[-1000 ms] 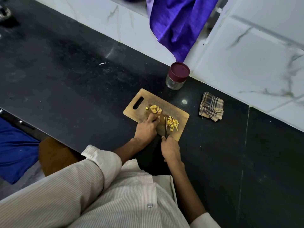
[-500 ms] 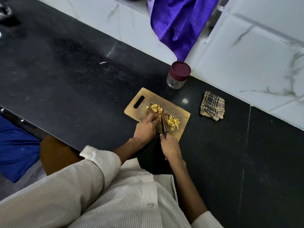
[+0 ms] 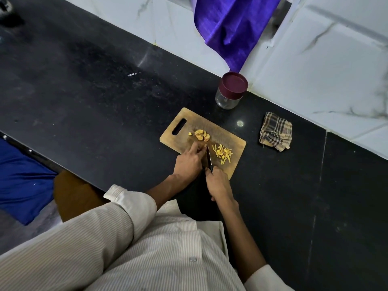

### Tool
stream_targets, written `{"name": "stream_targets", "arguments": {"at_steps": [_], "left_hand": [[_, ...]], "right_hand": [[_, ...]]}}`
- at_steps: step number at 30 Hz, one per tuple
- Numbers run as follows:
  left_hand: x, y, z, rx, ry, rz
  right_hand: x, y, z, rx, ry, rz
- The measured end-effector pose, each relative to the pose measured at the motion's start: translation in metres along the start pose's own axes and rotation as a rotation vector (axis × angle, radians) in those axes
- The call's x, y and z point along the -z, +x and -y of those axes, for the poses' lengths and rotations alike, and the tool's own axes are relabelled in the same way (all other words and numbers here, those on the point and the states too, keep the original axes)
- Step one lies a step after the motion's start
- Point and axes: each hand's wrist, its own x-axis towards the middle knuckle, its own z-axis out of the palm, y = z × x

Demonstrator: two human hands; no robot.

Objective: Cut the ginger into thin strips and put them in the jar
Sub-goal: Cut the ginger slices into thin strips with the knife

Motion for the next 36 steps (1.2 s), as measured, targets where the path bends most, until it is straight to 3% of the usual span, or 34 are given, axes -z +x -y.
{"name": "stream_targets", "arguments": {"at_steps": [12,23,30,36], "left_hand": [[0.003,0.001,-0.005,0.012,0.033,0.067],[-0.001,0.001,-0.004,0.001,0.074,0.085],[0.004,0.000,-0.001,-0.002,-0.003,0.035],[-0.002,0.000,0.011,0.006,-0.232,-0.047]], "right_hand": [[-0.008,-0.002,-0.002,-0.092,-0.057,0.035],[-0.008,-0.004,0.003,-0.016,-0.087,-0.094],[-0.002,-0.010,-0.001,-0.073,-0.004,-0.110],[0.001,-0.014,-0.002,-0.070,0.025,-0.085]]}}
